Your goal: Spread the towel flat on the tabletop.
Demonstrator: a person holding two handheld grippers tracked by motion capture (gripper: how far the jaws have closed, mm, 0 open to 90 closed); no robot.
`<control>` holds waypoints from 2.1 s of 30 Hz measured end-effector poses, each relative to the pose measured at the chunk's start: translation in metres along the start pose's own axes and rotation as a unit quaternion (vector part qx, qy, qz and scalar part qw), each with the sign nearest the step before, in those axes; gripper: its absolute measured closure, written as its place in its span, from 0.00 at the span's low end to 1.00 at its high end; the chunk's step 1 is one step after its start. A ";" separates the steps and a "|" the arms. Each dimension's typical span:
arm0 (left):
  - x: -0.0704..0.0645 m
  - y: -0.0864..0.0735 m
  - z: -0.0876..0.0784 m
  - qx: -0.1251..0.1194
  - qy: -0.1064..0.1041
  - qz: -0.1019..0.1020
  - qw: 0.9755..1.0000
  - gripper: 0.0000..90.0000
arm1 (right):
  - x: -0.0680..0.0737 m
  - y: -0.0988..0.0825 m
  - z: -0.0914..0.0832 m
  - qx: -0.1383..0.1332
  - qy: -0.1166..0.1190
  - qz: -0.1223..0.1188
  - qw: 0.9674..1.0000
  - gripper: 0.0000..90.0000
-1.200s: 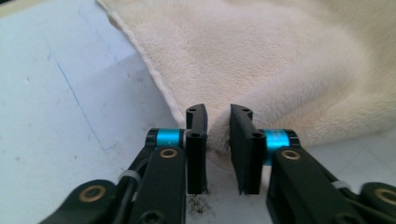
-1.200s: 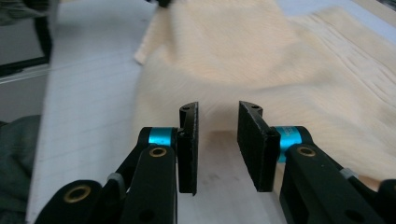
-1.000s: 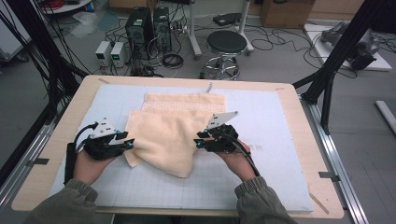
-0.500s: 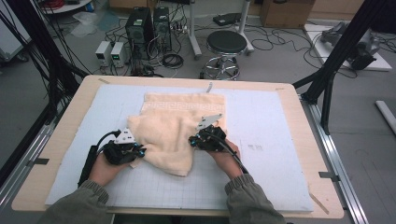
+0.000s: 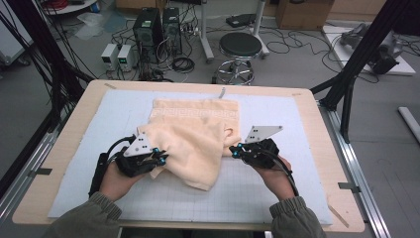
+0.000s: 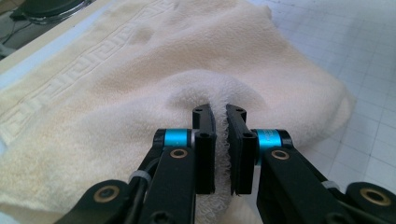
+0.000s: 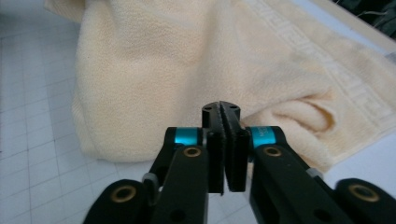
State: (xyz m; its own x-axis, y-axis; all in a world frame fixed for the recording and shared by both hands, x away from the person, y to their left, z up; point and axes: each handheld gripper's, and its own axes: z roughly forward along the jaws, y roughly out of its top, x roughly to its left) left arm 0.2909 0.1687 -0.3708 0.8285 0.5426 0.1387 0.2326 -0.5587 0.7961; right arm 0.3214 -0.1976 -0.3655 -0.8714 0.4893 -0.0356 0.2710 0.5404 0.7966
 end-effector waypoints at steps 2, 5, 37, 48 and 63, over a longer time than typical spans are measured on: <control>0.005 -0.007 0.001 0.005 0.006 -0.017 1.000 0.92 | -0.001 -0.004 0.013 0.011 0.015 0.013 1.000 0.79; 0.020 -0.024 -0.003 0.022 0.024 -0.039 0.999 0.92 | 0.001 -0.008 0.038 0.025 0.021 0.008 0.999 0.66; 0.054 -0.048 -0.031 0.009 0.122 -0.107 0.987 0.92 | 0.012 0.006 0.093 0.025 0.039 0.001 0.999 0.68; 0.068 -0.074 -0.022 0.034 0.117 -0.137 0.983 0.92 | 0.017 0.015 0.136 0.025 -0.002 0.001 1.000 0.96; 0.034 -0.028 -0.023 -0.001 0.079 -0.069 0.994 0.92 | 0.004 0.024 0.054 -0.003 0.006 -0.005 1.000 1.00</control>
State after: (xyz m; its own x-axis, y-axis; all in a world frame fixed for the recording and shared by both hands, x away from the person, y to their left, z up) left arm 0.3009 0.2172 -0.3747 0.6978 0.7063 0.1193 0.3368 -0.4705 0.8156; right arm 0.3458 -0.1460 -0.3792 -0.8791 0.4754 -0.0356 0.2603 0.5413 0.7995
